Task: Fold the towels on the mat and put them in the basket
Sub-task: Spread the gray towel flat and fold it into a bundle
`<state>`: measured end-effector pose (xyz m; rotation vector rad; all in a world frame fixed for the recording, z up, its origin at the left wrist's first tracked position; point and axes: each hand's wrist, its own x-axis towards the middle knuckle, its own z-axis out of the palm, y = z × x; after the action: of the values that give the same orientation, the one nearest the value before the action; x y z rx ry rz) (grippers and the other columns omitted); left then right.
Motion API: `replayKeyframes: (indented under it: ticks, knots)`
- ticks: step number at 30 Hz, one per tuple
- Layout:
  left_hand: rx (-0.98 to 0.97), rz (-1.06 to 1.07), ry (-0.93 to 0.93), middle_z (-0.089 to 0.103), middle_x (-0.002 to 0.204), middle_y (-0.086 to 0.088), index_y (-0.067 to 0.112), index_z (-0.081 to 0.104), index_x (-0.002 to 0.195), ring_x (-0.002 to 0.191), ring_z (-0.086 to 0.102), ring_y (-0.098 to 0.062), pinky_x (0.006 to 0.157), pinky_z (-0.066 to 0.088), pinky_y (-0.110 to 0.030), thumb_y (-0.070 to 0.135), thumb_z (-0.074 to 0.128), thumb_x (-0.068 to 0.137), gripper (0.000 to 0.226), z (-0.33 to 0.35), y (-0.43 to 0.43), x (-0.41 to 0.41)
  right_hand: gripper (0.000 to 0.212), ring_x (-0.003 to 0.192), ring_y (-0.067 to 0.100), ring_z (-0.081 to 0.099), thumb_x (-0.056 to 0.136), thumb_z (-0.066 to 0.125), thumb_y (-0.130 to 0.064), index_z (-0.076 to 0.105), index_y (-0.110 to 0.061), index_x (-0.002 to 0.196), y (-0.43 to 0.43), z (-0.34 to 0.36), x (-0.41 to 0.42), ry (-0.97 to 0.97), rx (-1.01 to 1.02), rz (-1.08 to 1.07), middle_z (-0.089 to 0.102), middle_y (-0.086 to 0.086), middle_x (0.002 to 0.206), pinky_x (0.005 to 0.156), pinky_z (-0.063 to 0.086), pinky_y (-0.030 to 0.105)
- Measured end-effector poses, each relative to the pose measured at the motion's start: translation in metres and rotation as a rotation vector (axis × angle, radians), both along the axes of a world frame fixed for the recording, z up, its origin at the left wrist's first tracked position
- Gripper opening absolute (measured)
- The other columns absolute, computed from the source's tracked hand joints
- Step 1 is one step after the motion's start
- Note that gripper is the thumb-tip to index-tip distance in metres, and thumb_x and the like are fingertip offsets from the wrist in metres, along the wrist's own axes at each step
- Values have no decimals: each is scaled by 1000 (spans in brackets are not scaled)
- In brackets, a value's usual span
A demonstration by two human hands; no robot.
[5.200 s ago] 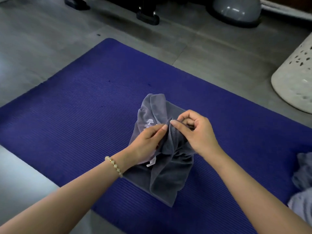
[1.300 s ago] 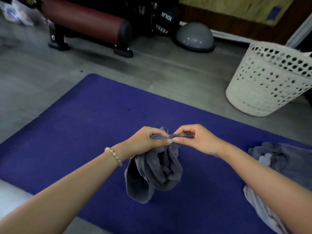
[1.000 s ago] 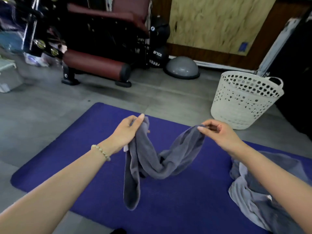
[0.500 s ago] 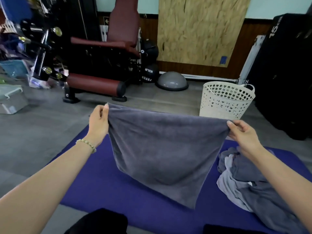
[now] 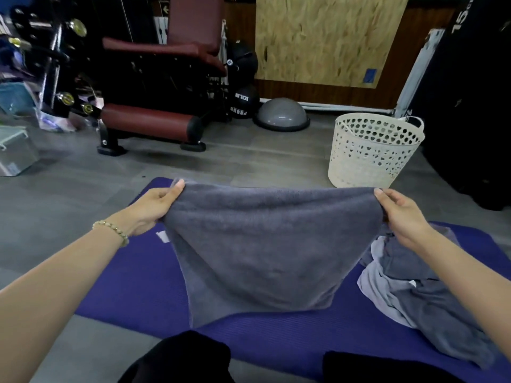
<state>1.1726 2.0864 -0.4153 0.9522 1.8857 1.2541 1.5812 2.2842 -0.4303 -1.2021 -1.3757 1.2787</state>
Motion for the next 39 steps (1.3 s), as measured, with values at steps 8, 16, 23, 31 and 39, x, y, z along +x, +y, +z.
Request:
replayKeyframes:
  ticks: [8,16,23,31,39]
  knots:
    - [190,237,-202,69,99,4,24,67,93,92,63,-13,69,48,-25,48,49,95,30,-28,76,-3,22,53,0,52,103,40,-19,48,-18,82,52,-33,-37,142,-105,-2,57,-8,58,66,46,22]
    - [268,256,-175,70,109,-5,19,67,93,103,65,-24,87,52,-40,56,55,88,39,-30,120,-20,19,69,8,48,102,44,-24,50,-25,84,86,-16,-44,107,28,-92,52,-2,81,59,45,22]
    - [98,231,-196,69,113,-1,18,66,107,109,63,-17,101,47,-43,48,50,94,36,-106,94,-4,17,81,17,58,101,45,-19,56,-17,88,57,-90,-27,-13,-110,-105,61,6,91,58,53,20]
    - [-233,226,-251,65,102,3,15,63,106,98,60,-12,87,41,-22,37,49,98,28,-237,48,17,16,87,21,59,99,50,-22,59,-12,91,3,-230,-5,-288,-421,3,62,14,97,83,51,42]
    - [-433,237,-173,55,106,0,5,59,120,109,54,-23,88,37,-27,26,48,100,32,-315,67,9,14,78,18,58,97,54,-26,60,-19,86,27,-304,-24,-439,-520,79,63,6,88,76,52,39]
